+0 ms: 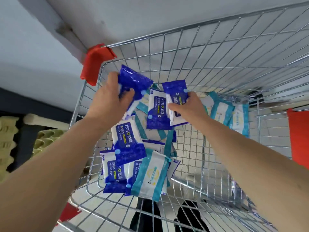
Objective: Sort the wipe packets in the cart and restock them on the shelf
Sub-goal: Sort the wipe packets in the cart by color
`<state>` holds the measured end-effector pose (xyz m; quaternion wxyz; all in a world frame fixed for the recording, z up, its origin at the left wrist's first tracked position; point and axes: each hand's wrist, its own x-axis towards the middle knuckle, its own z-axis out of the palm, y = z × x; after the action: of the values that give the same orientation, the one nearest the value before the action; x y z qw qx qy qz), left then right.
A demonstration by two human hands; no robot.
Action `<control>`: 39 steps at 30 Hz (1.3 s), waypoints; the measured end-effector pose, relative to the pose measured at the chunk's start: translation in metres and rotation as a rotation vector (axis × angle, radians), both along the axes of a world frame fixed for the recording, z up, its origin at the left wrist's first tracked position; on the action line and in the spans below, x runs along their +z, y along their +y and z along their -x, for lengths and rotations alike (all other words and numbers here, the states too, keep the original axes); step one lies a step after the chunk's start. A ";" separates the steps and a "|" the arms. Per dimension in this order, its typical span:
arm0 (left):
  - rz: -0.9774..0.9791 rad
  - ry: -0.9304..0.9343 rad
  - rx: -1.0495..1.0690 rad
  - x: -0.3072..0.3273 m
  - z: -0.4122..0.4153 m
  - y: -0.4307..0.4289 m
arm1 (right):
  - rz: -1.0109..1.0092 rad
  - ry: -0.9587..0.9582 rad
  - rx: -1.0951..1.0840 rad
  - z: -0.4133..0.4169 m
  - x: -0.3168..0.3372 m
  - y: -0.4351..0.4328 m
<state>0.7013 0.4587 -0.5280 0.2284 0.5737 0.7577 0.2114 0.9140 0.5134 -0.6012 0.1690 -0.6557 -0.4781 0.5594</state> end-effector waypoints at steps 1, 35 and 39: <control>0.117 0.034 -0.027 -0.002 0.002 -0.002 | 0.026 0.004 0.050 0.004 0.002 -0.001; 0.583 -0.306 -0.229 -0.083 -0.223 -0.016 | 0.340 -0.380 0.273 -0.231 -0.029 -0.083; 0.569 -0.259 -0.305 -0.102 -0.245 -0.018 | 0.397 -0.398 0.300 -0.241 -0.045 -0.099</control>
<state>0.9460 0.4407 -0.6304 0.5024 0.5620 0.6566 0.0262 1.1552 0.4141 -0.6464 -0.1432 -0.6945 -0.4747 0.5213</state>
